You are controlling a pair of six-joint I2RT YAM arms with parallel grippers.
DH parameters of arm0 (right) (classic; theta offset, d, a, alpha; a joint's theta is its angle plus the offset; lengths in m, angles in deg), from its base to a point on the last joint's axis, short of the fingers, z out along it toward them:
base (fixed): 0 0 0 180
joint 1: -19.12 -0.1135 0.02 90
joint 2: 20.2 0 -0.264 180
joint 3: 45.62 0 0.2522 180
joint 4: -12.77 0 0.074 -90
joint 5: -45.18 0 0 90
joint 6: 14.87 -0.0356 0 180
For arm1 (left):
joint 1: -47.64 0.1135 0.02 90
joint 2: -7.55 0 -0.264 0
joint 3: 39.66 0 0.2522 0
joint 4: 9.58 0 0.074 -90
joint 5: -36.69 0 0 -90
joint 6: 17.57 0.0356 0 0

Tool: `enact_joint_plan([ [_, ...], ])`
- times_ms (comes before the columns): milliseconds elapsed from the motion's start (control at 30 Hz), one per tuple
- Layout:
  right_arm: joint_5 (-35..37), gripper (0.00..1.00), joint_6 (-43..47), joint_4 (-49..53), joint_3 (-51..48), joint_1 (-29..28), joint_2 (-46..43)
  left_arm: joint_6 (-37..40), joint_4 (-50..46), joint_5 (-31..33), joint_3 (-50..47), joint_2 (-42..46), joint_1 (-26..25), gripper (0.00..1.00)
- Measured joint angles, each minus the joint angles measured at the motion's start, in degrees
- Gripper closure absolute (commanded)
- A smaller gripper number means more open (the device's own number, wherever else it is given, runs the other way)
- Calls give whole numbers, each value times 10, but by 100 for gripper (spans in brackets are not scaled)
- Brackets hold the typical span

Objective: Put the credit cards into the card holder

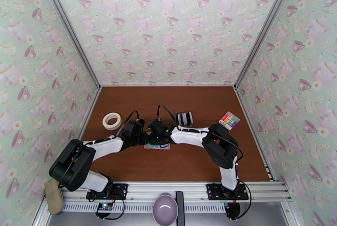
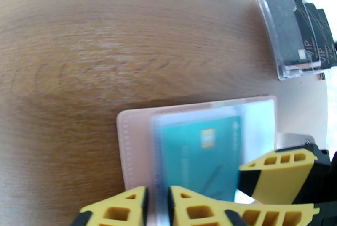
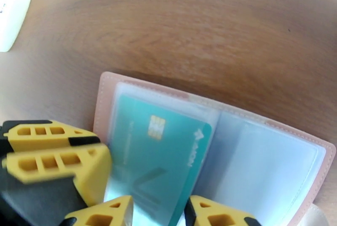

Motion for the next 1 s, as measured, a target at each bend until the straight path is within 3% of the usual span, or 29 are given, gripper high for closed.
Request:
enact_joint_plan([
  [400, 3, 55, 16, -3, -47, 24, -79, -2, 30, -6, -51, 123, 2, 64],
  [733, 2, 57, 26, -4, -71, 52, -80, -4, 83, -71, -52, 78, -30, 64],
  [1000, 2, 58, 26, -10, -71, 66, -70, -4, 81, -79, -40, 50, -59, 64],
])
